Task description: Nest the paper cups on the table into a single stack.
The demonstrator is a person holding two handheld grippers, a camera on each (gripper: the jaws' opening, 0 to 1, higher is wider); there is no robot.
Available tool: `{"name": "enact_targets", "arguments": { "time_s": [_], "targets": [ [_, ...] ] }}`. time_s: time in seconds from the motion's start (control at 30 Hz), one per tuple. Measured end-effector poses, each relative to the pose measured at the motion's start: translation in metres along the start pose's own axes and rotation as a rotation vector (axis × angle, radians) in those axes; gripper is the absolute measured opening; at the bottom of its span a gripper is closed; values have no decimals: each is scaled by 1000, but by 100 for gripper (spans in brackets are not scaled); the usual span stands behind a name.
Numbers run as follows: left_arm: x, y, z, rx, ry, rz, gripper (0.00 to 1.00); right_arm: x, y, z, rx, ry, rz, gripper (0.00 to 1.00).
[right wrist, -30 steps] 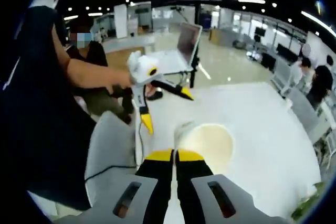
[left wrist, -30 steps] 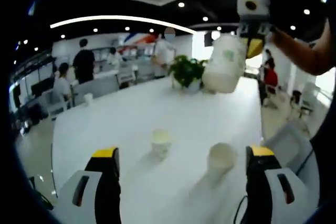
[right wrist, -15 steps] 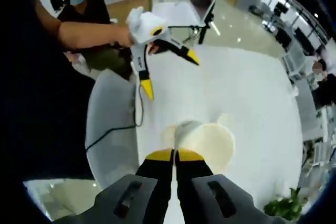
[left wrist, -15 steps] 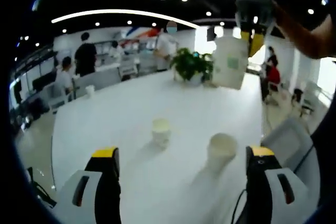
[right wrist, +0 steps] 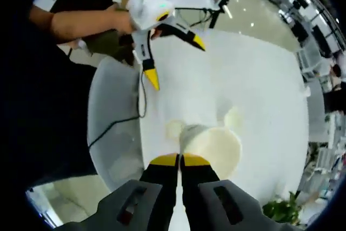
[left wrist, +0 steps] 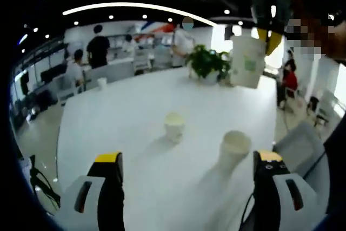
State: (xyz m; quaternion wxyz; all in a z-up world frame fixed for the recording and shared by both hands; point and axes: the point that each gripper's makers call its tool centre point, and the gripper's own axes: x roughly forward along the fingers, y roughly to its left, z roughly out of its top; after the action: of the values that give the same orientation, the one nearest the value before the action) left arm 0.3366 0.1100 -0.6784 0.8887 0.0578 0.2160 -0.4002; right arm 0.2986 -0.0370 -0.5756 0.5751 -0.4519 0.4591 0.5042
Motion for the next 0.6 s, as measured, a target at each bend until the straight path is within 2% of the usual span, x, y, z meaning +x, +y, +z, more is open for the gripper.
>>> {"name": "enact_targets", "arguments": {
  "time_s": [0.27,0.6],
  "targets": [
    [-8,2,-6,-5,-3,17,98,3,1,-2,1,15,-11,0],
    [-8,10,0,14,-29,41,98,7,2,-2,15,21,-15,0]
  ]
}}
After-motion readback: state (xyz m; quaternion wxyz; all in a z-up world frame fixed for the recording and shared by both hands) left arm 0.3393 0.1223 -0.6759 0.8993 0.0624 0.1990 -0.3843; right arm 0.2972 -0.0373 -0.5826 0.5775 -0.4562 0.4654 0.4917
